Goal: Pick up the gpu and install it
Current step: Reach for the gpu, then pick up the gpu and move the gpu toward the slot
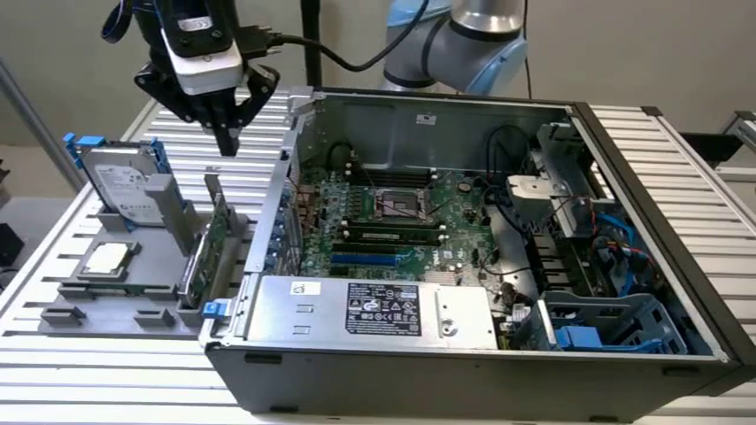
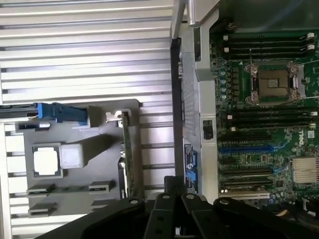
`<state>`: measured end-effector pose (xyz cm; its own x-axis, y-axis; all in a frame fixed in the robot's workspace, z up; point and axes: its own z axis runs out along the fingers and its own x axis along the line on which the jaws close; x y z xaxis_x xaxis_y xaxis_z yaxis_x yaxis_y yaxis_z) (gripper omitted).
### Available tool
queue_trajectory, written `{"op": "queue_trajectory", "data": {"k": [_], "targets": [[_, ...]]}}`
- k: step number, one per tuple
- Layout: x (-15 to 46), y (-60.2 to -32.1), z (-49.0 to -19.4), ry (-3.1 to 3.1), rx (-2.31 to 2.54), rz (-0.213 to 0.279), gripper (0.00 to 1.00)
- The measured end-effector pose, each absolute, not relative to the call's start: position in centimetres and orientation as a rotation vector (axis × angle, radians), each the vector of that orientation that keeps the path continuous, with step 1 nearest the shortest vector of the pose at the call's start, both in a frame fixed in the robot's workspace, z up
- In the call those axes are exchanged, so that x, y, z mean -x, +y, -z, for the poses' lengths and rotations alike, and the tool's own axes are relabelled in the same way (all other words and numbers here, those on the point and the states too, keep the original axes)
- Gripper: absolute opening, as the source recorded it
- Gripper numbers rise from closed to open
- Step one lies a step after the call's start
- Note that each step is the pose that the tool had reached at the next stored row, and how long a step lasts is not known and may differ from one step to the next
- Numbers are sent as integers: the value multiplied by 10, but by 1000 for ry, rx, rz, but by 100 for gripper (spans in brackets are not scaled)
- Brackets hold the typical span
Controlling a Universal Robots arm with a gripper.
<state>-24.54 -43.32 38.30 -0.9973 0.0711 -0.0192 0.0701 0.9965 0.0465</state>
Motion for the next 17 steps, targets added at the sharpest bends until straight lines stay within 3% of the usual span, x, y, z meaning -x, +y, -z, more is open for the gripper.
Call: {"op": "queue_trajectory", "data": {"k": [17], "targets": [[308,-444,-368,3119,-110,-65,0]]}}
